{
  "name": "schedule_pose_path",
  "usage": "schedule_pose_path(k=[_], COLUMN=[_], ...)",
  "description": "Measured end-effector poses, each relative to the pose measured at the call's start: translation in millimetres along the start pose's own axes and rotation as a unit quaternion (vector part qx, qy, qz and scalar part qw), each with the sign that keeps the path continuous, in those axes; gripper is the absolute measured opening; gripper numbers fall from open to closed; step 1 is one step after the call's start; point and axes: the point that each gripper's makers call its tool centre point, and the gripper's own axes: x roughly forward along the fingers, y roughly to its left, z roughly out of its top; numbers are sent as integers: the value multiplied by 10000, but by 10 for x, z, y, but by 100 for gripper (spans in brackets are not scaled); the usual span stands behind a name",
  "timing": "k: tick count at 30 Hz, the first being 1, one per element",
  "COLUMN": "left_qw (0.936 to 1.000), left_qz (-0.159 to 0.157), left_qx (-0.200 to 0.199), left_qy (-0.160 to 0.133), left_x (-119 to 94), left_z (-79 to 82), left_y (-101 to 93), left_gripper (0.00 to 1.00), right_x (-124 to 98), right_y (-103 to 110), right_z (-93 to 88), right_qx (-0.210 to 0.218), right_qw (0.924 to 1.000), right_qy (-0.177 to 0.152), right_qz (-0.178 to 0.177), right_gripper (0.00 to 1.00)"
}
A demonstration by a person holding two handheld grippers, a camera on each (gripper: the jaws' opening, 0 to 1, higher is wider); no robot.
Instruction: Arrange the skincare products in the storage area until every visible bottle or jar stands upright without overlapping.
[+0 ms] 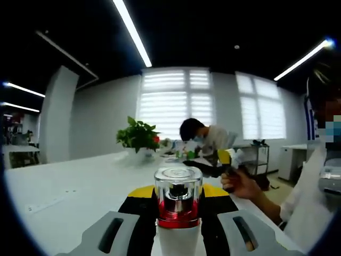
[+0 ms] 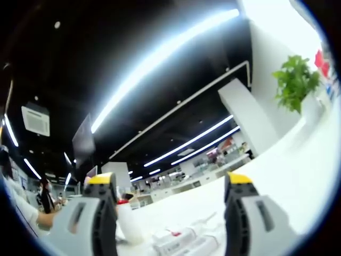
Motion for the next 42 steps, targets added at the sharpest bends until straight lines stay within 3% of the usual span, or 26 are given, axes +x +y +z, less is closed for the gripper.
schedule_pose_path(k=[28, 34, 42], left_qw=[9999, 9999, 9996], left_qz=[-61, -66, -70], left_qx=[79, -106, 6], left_qy=[14, -112, -287], left_x=[-13, -7, -14], left_z=[-25, 5, 91], left_y=[-80, -69, -131], left_gripper=[31, 31, 38], right_x=[-2, 1, -3], right_y=[-23, -38, -34], right_z=[-7, -8, -12], right_qx=[-36, -16, 8], right_qw=[10000, 10000, 10000], right_qy=[3, 11, -2], right_qz=[-45, -47, -66], right_gripper=[84, 84, 85])
